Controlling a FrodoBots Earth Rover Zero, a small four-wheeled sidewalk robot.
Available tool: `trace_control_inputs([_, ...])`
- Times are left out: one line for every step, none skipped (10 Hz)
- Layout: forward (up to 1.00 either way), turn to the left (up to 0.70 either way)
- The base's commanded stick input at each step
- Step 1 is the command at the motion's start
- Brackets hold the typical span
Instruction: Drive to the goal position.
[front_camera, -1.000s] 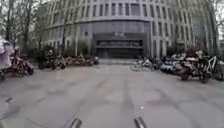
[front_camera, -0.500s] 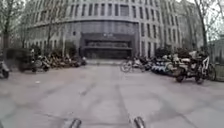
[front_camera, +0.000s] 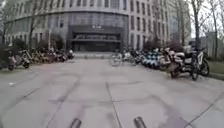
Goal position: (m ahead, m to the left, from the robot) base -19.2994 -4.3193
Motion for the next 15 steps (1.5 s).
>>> trace_control_inputs([0.0, 0.0])
trace_control_inputs([0.0, 0.0])
trace_control_inputs([0.0, 0.0])
trace_control_inputs([0.0, 0.0])
trace_control_inputs([0.0, 0.0])
trace_control_inputs([0.0, -0.01])
trace_control_inputs([0.0, -0.63])
trace_control_inputs([0.0, -0.97])
trace_control_inputs([0.0, -1.0])
trace_control_inputs([0.0, -1.0])
trace_control_inputs([0.0, -1.0])
trace_control_inputs([0.0, -1.0])
trace_control_inputs([0.0, -1.0])
trace_control_inputs([0.0, -1.0])
trace_control_inputs([0.0, -1.0])
